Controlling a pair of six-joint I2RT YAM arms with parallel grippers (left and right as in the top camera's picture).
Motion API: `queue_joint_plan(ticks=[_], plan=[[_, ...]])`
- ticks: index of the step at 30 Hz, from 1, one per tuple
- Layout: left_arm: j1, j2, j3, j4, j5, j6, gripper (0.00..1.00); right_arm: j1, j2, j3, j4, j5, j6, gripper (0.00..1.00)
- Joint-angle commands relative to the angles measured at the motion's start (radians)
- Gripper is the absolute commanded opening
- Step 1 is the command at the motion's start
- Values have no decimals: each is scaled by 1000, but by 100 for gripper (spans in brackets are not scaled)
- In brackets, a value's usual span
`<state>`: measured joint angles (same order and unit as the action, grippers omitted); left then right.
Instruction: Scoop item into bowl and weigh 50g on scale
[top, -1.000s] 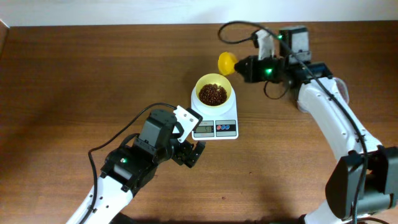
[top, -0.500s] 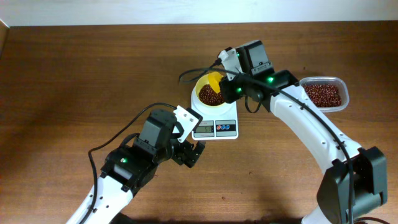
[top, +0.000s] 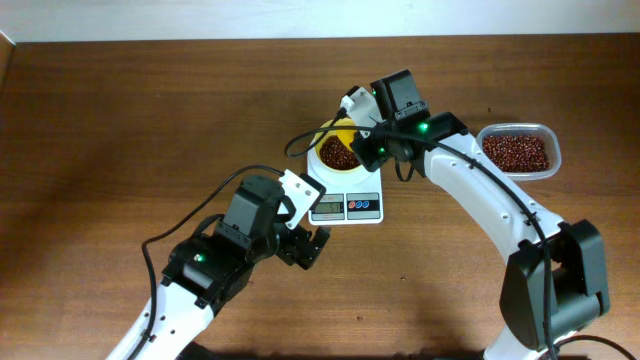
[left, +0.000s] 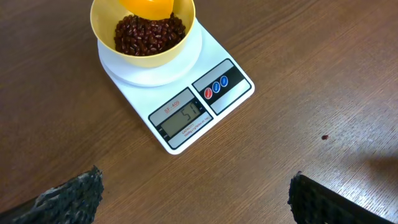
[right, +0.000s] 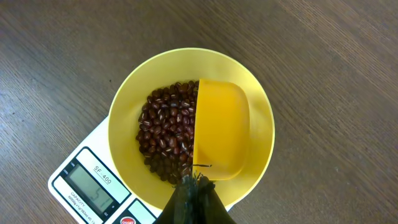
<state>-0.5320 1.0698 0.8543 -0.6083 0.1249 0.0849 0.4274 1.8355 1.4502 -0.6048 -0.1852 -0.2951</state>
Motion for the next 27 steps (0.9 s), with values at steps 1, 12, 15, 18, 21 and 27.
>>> queue_joint_plan(ticks=[1, 12, 15, 18, 21, 27], plan=[[-2, -2, -6, 2, 17, -10, 99, 11, 6, 19, 3, -21, -8, 4], [-2, -2, -6, 2, 17, -10, 99, 12, 58, 19, 45, -50, -4, 4], [-2, -2, -6, 2, 17, -10, 99, 12, 58, 19, 58, -52, -4, 4], [-2, -2, -6, 2, 17, -10, 99, 12, 58, 19, 51, -100, -4, 4], [-2, -2, -6, 2, 17, -10, 99, 13, 58, 19, 0, -104, -4, 4], [-2, -2, -6, 2, 17, -10, 99, 13, 58, 19, -31, -165, -4, 4]])
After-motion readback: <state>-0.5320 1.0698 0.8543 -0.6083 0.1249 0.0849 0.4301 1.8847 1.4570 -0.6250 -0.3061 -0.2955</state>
